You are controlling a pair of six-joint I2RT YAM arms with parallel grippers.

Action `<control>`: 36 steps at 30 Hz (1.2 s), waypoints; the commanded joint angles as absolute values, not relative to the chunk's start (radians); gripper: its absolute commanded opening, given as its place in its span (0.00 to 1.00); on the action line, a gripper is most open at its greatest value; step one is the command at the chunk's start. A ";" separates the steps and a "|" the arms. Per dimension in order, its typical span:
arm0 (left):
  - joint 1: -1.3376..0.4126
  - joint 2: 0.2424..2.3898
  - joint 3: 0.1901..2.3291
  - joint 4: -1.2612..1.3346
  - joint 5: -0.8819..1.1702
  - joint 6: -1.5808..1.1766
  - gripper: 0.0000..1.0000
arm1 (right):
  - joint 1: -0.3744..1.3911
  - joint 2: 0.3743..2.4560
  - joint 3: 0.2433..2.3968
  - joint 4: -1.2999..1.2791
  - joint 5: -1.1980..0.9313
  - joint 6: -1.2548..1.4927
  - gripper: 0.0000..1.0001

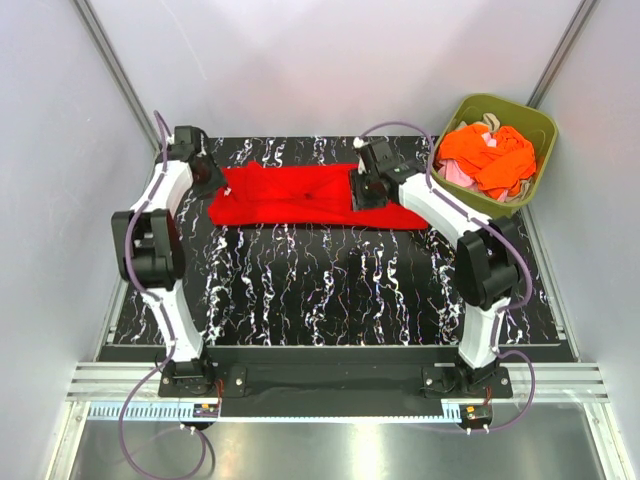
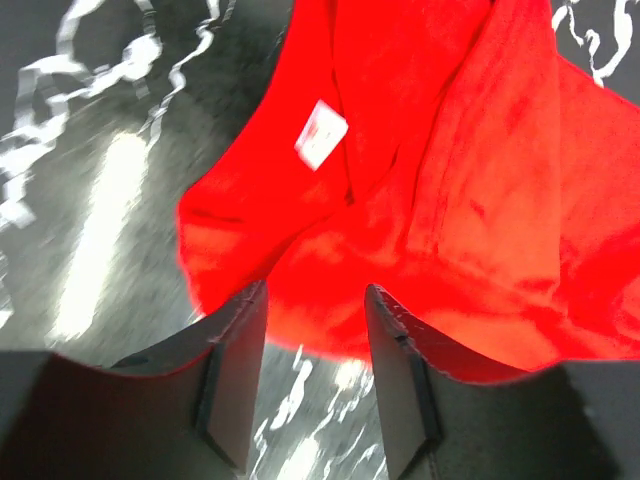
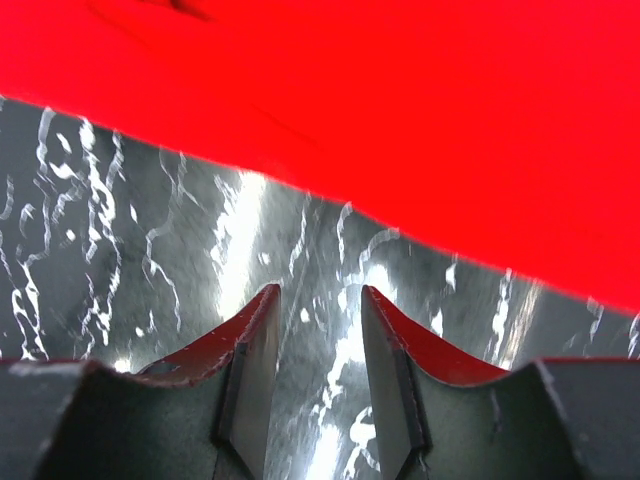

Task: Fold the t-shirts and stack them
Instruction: Fold the tshirt

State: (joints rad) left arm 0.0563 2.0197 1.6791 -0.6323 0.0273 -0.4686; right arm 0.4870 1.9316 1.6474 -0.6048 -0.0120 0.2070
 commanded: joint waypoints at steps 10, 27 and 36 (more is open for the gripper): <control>0.117 1.694 1.251 -0.369 0.113 -0.574 0.57 | 0.491 1.721 1.465 -0.572 -0.028 0.322 0.45; 0.121 1.856 1.190 -0.202 0.094 -0.687 0.56 | 0.491 1.649 1.430 -0.549 -0.048 0.330 0.45; 0.123 1.956 1.317 -0.307 0.037 -0.652 0.38 | 0.492 1.648 1.388 -0.549 -0.026 0.353 0.45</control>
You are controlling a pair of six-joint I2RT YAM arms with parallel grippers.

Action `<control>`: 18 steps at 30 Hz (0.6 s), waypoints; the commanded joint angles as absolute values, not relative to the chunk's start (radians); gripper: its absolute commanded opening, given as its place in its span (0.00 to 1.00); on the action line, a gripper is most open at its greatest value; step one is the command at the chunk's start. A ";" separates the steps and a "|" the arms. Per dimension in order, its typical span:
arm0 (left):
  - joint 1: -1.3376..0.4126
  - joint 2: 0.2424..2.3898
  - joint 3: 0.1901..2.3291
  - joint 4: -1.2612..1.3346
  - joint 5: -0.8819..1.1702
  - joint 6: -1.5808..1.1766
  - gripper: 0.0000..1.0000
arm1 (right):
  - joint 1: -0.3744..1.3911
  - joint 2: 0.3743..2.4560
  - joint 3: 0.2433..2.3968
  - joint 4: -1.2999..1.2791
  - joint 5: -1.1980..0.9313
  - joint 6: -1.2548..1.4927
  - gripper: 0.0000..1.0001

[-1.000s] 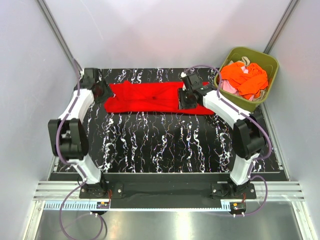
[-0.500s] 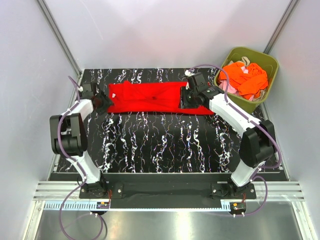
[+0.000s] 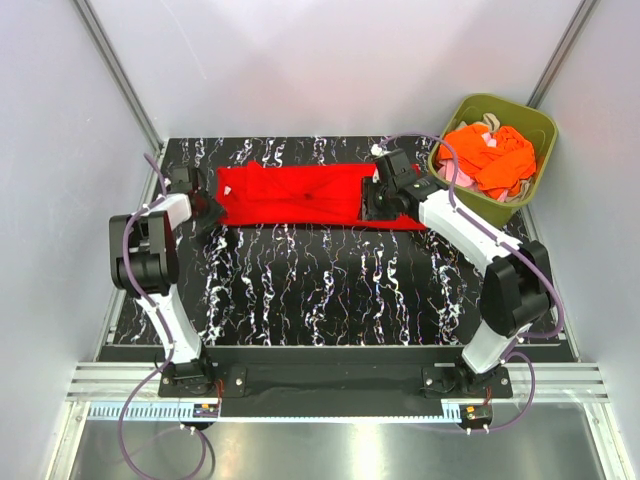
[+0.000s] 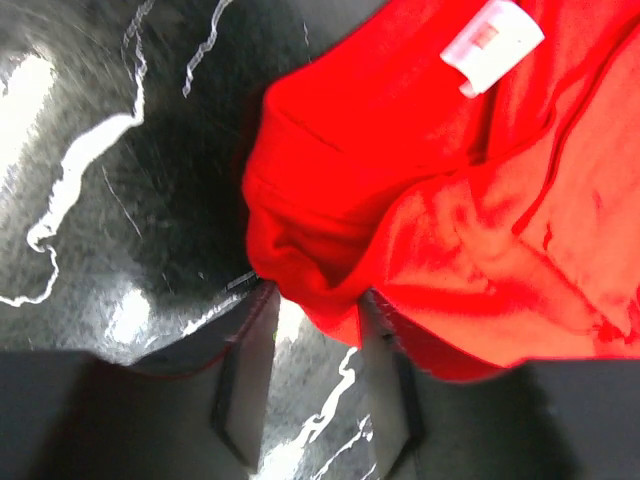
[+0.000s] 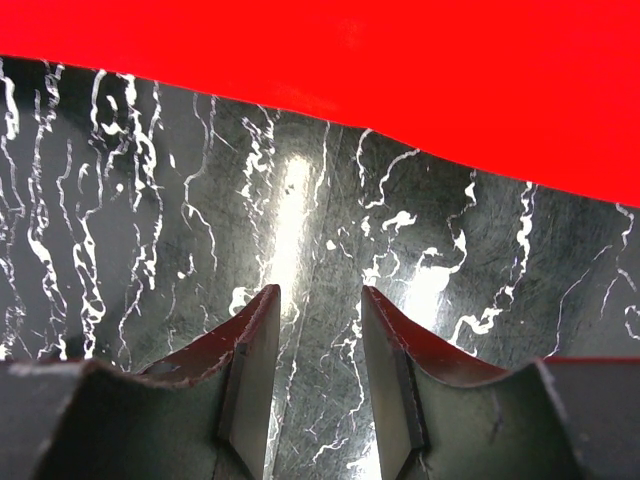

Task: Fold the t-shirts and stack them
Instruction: Fold the tshirt

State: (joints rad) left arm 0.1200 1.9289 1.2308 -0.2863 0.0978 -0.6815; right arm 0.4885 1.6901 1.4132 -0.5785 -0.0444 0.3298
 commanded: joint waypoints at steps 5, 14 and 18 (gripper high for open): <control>0.147 1.968 1.384 -0.403 -0.021 -0.595 0.26 | 0.492 1.621 1.333 -0.549 0.023 0.379 0.45; 0.172 1.960 1.434 -0.457 0.020 -0.539 0.27 | 0.494 1.775 1.333 -0.535 0.226 0.331 0.47; 0.181 1.962 1.439 -0.468 0.006 -0.535 0.27 | 0.456 1.818 1.446 -0.746 0.394 0.662 0.49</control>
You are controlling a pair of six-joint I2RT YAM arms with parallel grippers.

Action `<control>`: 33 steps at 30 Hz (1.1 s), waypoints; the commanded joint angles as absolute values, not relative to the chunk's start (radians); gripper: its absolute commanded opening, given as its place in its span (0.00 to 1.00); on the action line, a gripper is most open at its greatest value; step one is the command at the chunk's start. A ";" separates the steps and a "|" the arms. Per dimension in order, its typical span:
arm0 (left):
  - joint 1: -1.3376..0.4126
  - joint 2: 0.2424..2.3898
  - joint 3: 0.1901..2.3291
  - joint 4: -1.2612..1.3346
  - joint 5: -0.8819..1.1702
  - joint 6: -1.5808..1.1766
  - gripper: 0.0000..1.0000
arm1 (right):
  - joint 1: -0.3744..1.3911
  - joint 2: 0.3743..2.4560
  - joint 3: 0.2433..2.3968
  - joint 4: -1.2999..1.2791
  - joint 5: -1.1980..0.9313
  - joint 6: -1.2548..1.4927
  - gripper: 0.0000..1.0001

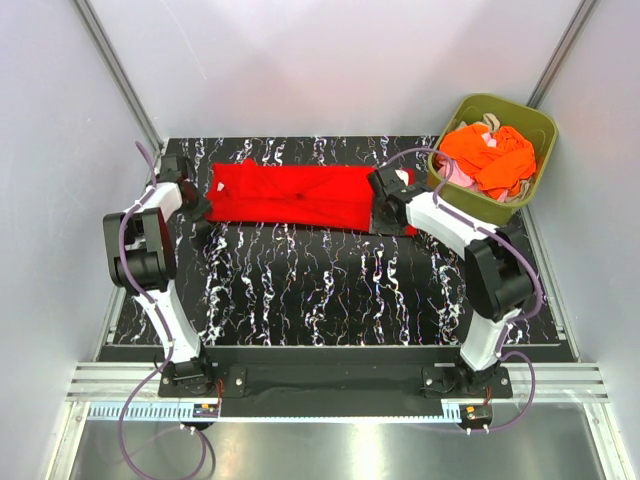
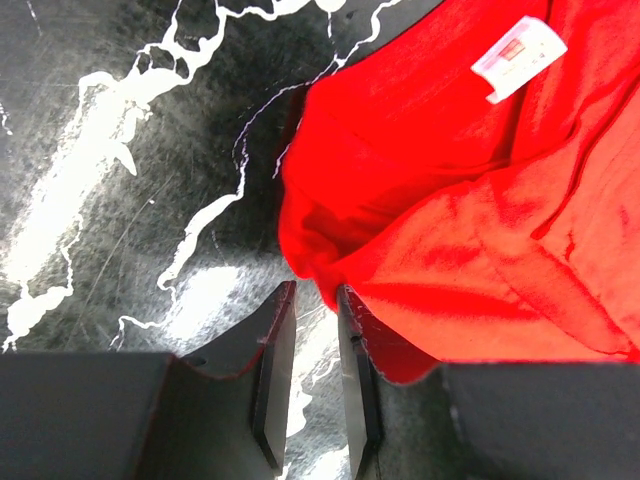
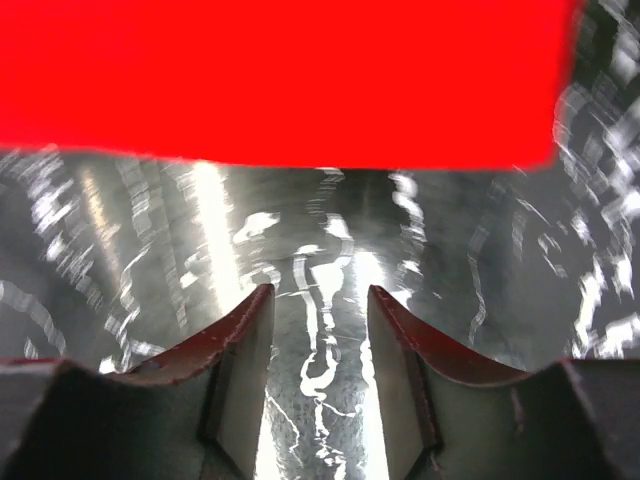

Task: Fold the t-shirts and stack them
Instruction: Fold the tshirt

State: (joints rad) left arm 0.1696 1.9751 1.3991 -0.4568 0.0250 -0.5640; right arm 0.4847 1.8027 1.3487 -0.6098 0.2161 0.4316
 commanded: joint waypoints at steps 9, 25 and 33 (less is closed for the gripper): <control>0.183 1.988 1.440 -0.462 0.034 -0.549 0.24 | 0.457 1.732 1.348 -0.828 0.451 1.431 0.48; 0.193 1.996 1.460 -0.460 0.043 -0.534 0.00 | 0.331 1.822 1.362 -0.824 0.509 1.628 0.53; 0.195 1.994 1.453 -0.459 0.025 -0.534 0.00 | 0.311 1.888 1.387 -0.822 0.491 1.615 0.54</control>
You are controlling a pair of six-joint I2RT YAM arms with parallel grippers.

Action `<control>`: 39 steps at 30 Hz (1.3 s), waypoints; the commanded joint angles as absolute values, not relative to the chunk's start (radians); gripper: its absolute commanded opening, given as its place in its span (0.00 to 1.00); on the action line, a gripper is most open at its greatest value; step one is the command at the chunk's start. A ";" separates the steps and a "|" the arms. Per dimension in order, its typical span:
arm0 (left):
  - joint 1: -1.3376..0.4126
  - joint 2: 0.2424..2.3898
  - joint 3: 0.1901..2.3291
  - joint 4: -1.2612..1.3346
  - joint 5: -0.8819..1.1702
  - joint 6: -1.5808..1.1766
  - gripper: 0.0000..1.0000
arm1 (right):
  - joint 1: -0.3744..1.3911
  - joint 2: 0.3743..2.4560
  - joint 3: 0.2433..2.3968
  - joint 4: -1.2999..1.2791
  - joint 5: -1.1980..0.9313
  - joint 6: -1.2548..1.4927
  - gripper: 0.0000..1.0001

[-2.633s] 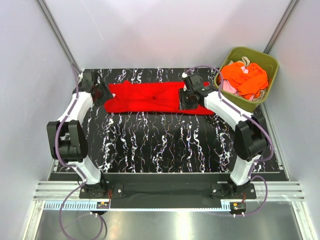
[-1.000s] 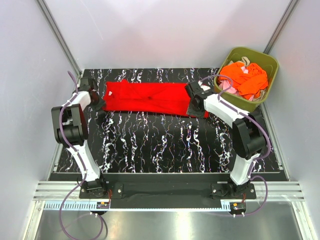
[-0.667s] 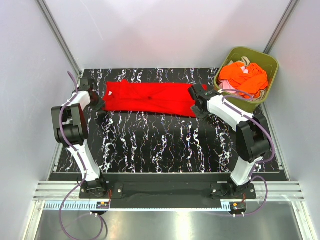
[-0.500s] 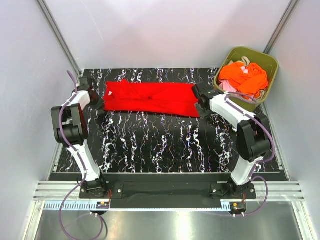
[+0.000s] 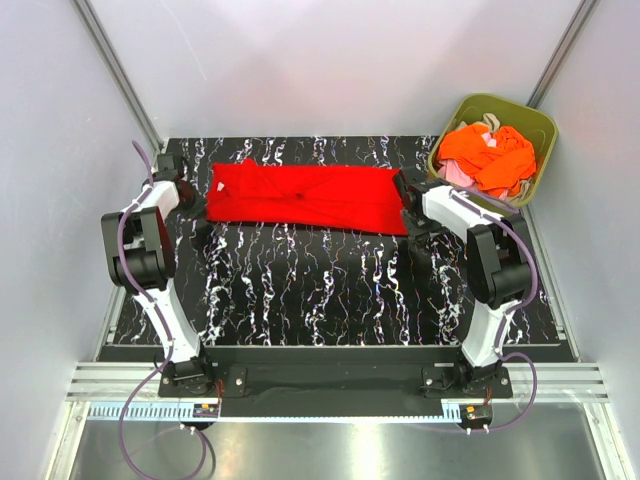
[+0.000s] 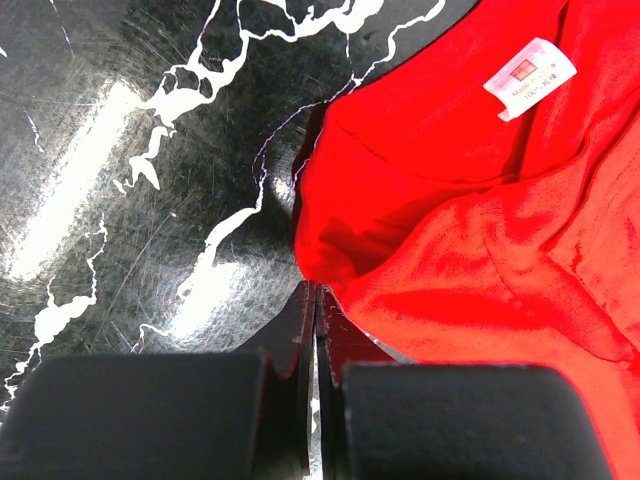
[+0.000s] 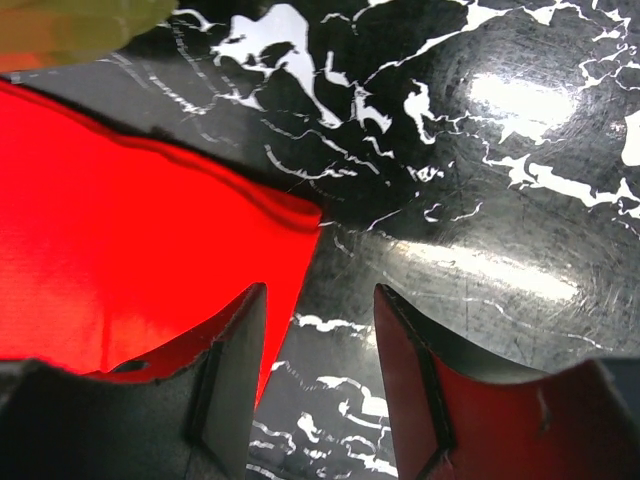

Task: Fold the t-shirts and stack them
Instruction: Fold the tshirt

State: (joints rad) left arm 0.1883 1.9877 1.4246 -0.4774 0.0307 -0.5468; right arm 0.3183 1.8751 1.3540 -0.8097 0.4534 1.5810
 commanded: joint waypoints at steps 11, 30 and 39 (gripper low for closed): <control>0.195 1.996 1.445 -0.449 0.005 -0.541 0.00 | 0.296 1.948 1.367 -0.767 0.489 1.603 0.55; 0.195 1.916 1.350 -0.462 -0.070 -0.586 0.00 | 0.285 1.950 1.344 -0.669 0.560 1.375 0.00; 0.207 1.813 1.302 -0.420 0.029 -0.572 0.23 | 0.285 1.923 1.273 -0.552 0.453 1.200 0.00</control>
